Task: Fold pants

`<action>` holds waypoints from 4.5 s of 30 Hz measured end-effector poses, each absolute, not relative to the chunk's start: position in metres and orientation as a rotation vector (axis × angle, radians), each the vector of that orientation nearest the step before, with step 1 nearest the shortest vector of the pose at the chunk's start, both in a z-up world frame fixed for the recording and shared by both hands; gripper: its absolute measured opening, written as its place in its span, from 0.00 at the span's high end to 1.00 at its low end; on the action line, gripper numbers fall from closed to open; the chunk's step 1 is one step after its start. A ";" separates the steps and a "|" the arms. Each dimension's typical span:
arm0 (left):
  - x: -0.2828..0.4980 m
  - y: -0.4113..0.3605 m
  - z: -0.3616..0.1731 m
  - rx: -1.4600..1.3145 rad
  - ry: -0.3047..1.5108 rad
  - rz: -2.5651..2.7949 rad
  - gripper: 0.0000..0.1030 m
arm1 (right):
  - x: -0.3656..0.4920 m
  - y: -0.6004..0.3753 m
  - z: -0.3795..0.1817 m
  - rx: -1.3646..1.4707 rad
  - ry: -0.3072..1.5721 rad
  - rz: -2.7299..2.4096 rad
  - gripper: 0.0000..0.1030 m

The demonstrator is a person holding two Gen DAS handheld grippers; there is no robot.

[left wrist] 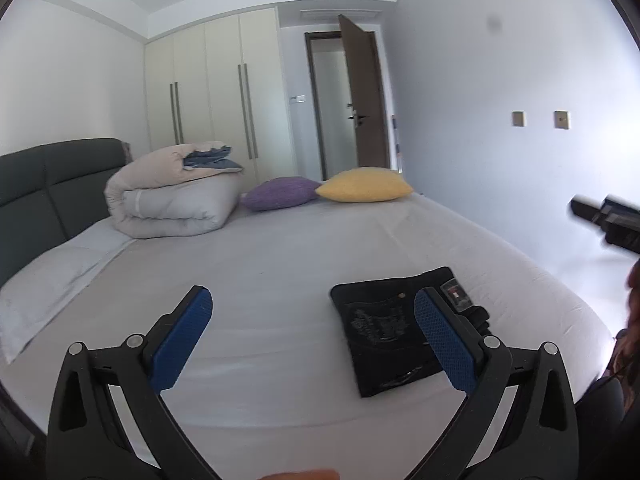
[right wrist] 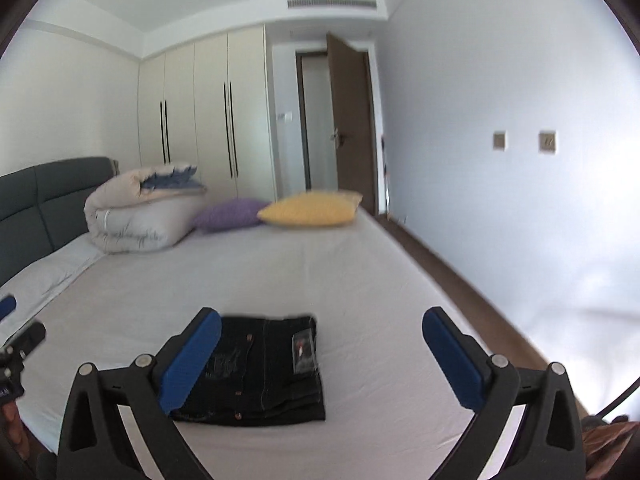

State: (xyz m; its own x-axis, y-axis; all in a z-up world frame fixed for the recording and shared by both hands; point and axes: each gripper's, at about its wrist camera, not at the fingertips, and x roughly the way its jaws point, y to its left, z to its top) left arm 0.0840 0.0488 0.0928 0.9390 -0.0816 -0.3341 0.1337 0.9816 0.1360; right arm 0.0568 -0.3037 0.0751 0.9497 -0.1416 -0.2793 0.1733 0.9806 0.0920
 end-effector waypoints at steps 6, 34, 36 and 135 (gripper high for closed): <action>0.073 0.053 0.091 0.142 0.417 -0.063 0.00 | 0.027 -0.296 0.107 0.088 0.211 -0.176 0.00; 0.109 0.044 -0.031 0.097 0.728 -0.007 0.00 | 0.063 -0.249 -0.004 0.103 0.726 -0.158 0.00; 0.111 0.045 -0.035 0.094 0.737 -0.005 0.00 | 0.065 -0.248 -0.006 0.103 0.734 -0.158 0.00; 0.112 0.045 -0.041 0.093 0.753 0.006 0.00 | 0.063 -0.241 -0.022 0.092 0.761 -0.144 0.00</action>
